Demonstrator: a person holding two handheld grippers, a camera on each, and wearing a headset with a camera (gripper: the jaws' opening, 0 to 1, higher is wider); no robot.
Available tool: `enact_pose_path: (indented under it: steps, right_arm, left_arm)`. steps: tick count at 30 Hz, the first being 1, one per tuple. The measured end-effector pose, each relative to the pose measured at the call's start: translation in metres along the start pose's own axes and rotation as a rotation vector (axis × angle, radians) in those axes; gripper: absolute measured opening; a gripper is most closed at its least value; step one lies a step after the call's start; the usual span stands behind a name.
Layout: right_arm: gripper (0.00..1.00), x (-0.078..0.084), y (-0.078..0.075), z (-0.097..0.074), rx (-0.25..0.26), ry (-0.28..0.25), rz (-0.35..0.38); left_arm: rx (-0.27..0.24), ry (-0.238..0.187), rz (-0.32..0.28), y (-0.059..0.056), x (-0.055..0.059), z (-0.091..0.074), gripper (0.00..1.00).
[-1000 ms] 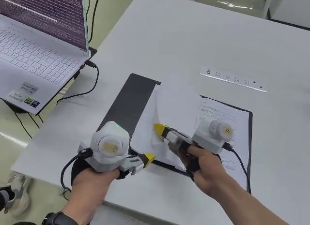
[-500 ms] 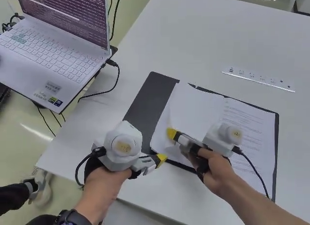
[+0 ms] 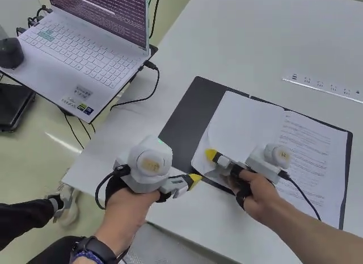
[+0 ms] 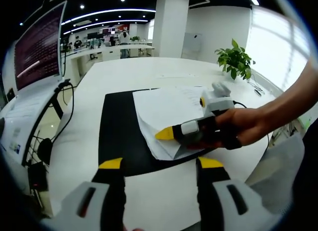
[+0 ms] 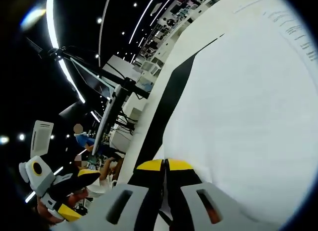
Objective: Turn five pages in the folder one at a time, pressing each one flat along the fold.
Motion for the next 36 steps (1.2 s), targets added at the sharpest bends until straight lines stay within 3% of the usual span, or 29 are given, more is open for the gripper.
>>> enact_pose_path:
  steps: [8,13,24,31,36]
  right_arm:
    - [0.12,0.000,0.011,-0.004,-0.055,-0.010,-0.005]
    - [0.21,-0.004,0.019,-0.016,-0.082,-0.013,-0.063]
    - [0.37,-0.015,0.023,-0.053,-0.074,-0.059,-0.129]
    - [0.37,-0.028,0.027,-0.085,-0.043,-0.090,-0.220]
    - [0.36,-0.032,0.020,-0.113,0.000,-0.119,-0.247]
  left_arm:
    - [0.016,-0.002,-0.012,-0.006,0.001,0.003,0.54]
    - [0.027,0.011,-0.009,-0.010,0.007,0.003,0.53]
    - [0.036,0.028,0.032,-0.012,0.007,0.010,0.49]
    - [0.068,0.016,0.048,-0.014,0.002,0.018,0.44]
    - [0.093,0.015,0.052,-0.016,-0.001,0.025,0.42]
Point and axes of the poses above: the centre of the closed fingertips' face, and the gripper's own axes: z roughly forward along the fingers, y roughly to its left, x roughly out of its underside, the point moved 4 cm from there along -z, roughly backward along the fingers
